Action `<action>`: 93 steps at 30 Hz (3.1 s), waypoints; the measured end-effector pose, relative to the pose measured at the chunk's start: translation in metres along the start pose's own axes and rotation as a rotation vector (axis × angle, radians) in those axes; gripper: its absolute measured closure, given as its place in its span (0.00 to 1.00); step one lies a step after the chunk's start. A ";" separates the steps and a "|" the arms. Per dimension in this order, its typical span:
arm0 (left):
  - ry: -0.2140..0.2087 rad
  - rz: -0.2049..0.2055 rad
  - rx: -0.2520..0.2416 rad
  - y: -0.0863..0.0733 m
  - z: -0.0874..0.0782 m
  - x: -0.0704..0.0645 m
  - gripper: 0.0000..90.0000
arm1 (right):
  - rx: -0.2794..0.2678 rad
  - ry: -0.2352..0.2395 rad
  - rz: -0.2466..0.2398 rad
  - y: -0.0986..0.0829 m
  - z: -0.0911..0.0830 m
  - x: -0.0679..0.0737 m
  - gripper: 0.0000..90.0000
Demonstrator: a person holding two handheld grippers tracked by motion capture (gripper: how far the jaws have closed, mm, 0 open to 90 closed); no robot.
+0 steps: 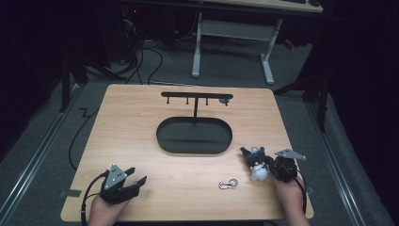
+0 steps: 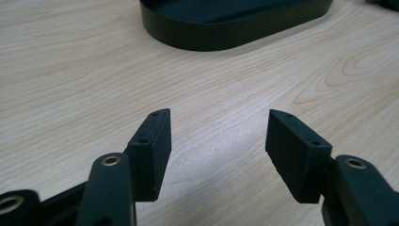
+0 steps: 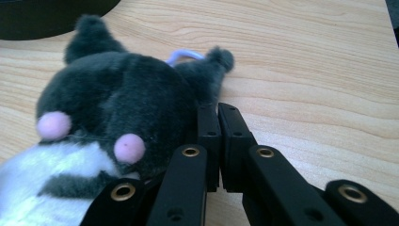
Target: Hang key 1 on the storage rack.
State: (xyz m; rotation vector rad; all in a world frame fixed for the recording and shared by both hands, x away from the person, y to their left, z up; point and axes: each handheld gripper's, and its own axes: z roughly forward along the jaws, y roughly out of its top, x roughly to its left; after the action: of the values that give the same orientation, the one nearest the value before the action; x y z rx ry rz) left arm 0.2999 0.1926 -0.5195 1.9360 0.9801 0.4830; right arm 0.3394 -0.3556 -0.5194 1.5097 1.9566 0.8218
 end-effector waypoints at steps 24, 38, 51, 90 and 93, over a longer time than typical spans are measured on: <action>-0.067 0.052 -0.011 0.017 0.020 -0.011 0.46 | -0.065 0.225 -0.104 -0.008 -0.052 0.085 0.96; -0.072 0.057 -0.015 0.018 0.020 -0.010 0.46 | -0.148 0.109 -0.007 -0.008 -0.073 0.049 0.96; -0.076 0.064 -0.004 0.017 0.022 -0.012 0.46 | -0.036 0.167 -0.058 -0.014 -0.040 0.064 0.97; -0.106 0.059 0.002 0.023 0.028 -0.016 0.42 | 0.231 0.168 -0.079 0.001 -0.046 0.058 0.52; -0.112 0.051 0.016 0.023 0.030 -0.014 0.42 | 0.252 0.177 -0.090 0.005 -0.048 0.059 0.51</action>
State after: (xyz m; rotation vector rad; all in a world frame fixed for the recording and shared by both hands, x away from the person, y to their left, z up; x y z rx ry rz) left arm 0.3207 0.1584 -0.5153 1.9843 0.8668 0.3920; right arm 0.2940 -0.3044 -0.4863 1.5170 2.3143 0.7120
